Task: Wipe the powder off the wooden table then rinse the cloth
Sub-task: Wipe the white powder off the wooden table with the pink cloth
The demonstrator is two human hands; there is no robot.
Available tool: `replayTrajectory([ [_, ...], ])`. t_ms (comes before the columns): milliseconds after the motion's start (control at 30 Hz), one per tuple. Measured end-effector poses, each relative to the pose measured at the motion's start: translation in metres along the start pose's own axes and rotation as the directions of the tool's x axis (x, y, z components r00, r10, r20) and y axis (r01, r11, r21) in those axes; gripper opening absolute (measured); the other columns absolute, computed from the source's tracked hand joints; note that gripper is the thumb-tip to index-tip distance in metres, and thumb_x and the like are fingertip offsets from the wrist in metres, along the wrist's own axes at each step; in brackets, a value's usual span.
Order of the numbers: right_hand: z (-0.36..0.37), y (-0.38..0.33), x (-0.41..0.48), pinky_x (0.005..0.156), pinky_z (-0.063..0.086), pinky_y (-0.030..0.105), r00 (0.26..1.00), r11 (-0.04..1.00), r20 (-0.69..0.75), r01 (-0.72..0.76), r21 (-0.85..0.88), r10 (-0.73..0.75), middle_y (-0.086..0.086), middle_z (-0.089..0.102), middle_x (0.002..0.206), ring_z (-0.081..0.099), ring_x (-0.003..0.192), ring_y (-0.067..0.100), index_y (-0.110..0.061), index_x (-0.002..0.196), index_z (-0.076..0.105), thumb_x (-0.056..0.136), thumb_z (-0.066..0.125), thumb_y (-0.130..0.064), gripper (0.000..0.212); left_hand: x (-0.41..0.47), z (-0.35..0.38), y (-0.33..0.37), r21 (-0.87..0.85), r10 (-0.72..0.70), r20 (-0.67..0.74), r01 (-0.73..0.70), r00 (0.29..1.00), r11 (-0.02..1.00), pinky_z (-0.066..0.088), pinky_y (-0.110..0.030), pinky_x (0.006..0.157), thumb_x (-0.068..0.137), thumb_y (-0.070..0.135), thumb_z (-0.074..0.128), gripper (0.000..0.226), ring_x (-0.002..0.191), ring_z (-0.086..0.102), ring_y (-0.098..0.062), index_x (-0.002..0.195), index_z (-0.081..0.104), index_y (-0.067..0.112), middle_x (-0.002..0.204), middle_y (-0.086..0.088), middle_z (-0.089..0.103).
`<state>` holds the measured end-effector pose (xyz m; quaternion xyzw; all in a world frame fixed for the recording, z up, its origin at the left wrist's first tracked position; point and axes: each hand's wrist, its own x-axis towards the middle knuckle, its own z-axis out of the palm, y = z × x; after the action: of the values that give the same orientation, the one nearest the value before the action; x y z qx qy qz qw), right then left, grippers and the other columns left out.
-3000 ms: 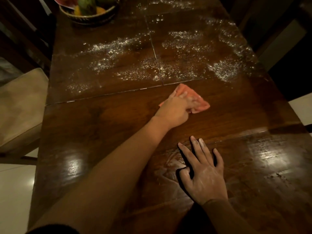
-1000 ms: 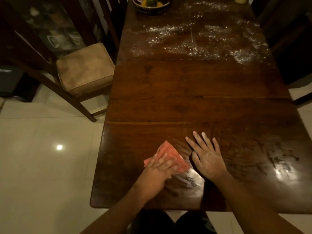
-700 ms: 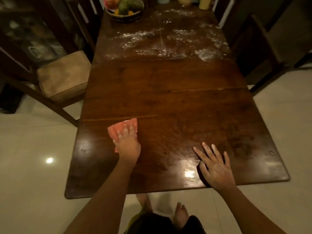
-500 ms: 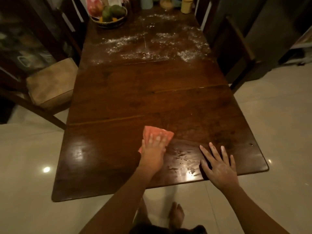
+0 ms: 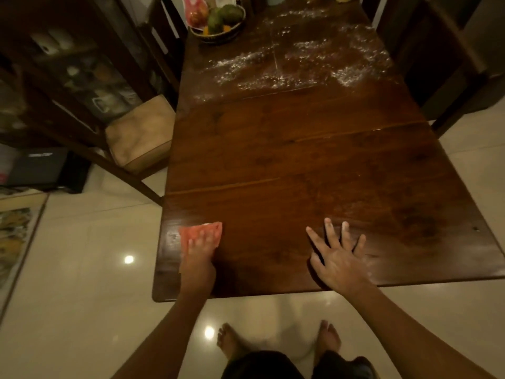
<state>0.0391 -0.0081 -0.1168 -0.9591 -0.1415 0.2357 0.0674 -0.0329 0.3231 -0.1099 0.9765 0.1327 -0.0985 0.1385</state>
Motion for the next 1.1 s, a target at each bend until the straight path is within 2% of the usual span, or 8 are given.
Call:
replayTrajectory([
  [100,0.003,-0.045,0.017,0.116,-0.008,0.068,0.994,0.994,0.026,0.11,-0.023,-0.109,-0.002,-0.016,0.169,-0.017,0.152,0.044,-0.05,0.157,-0.006,0.089,0.002,-0.062,0.069,-0.016,0.03,-0.026,-0.037,0.341,0.161,-0.339,0.926,0.94,0.029,-0.052,0.111,0.099,0.017,0.036,0.065,0.151,0.016,-0.017,0.155,0.012,0.042,0.164,0.013,0.011],
  [200,0.008,-0.096,0.034,0.117,-0.014,0.063,0.982,0.981,0.024,0.189,-0.035,-0.188,-0.004,-0.015,0.169,-0.019,0.153,0.039,-0.052,0.156,-0.004,0.09,0.003,-0.063,0.067,-0.012,0.014,-0.061,0.027,0.52,0.292,-0.55,0.803,0.835,0.014,-0.044,0.117,0.091,0.017,0.038,0.086,0.151,0.016,-0.019,0.15,-0.016,0.049,0.162,0.013,0.002],
  [300,0.018,-0.153,0.042,0.117,-0.017,0.062,0.982,0.982,0.024,0.186,-0.025,-0.185,-0.005,-0.019,0.168,-0.022,0.153,0.036,-0.052,0.155,-0.007,0.099,0.014,-0.061,0.06,0.009,-0.013,-0.109,0.121,0.434,0.32,-0.491,0.842,0.863,-0.006,-0.047,0.118,0.097,0.006,0.048,0.085,0.152,-0.003,-0.011,0.146,0.006,0.061,0.159,0.024,-0.007],
  [500,0.048,-0.242,0.041,0.112,0.001,0.076,0.962,0.957,0.015,0.271,-0.099,-0.271,0.0,0.008,0.17,0.006,0.153,0.045,-0.053,0.156,0.008,0.101,0.028,-0.054,0.059,0.118,-0.052,-0.108,0.108,0.11,0.449,-0.176,0.887,0.978,0.005,-0.055,0.12,0.093,0.003,0.055,0.095,0.152,-0.009,-0.027,0.154,-0.006,0.043,0.164,0.009,-0.014],
  [633,0.044,-0.245,0.045,0.117,-0.001,0.069,0.971,0.97,-0.05,0.23,-0.075,-0.234,-0.014,0.004,0.169,0.001,0.155,0.035,-0.063,0.151,0.004,0.1,0.029,-0.058,0.057,0.122,-0.062,-0.089,0.112,0.204,0.235,-0.235,0.95,0.966,0.009,-0.054,0.121,0.1,0.008,0.042,0.078,0.152,-0.006,-0.033,0.157,-0.006,0.031,0.166,0.001,-0.01],
  [833,0.031,-0.263,0.079,0.117,-0.001,0.066,0.984,0.993,-0.135,-0.106,0.051,0.112,-0.016,0.002,0.169,-0.002,0.156,0.034,-0.063,0.151,0.0,0.098,0.024,-0.061,0.059,0.178,-0.066,-0.123,0.175,0.371,0.354,-0.45,0.859,0.876,0.004,-0.051,0.121,0.099,0.004,0.04,0.081,0.152,-0.007,-0.026,0.154,-0.008,0.04,0.165,0.008,-0.012],
  [1000,0.031,-0.268,0.094,0.116,0.008,0.068,0.963,0.983,-0.198,-0.179,0.042,0.183,-0.012,0.011,0.169,0.007,0.156,0.034,-0.061,0.152,0.005,0.095,0.033,-0.062,0.064,0.253,-0.09,-0.098,0.197,0.186,0.259,-0.24,0.948,0.951,0.005,-0.056,0.121,0.105,0.017,0.036,0.071,0.151,-0.004,-0.039,0.155,-0.014,0.025,0.165,-0.008,-0.012],
  [1100,0.029,-0.269,0.095,0.115,0.011,0.068,0.959,0.982,-0.213,-0.179,0.054,0.186,-0.011,0.02,0.167,0.014,0.155,0.035,-0.06,0.152,0.016,0.091,0.042,-0.057,0.066,0.279,-0.092,-0.098,0.156,0.363,0.317,-0.426,0.876,0.891,-0.001,-0.058,0.121,0.106,0.022,0.03,0.064,0.15,-0.007,-0.041,0.156,-0.009,0.027,0.165,-0.007,-0.012],
])
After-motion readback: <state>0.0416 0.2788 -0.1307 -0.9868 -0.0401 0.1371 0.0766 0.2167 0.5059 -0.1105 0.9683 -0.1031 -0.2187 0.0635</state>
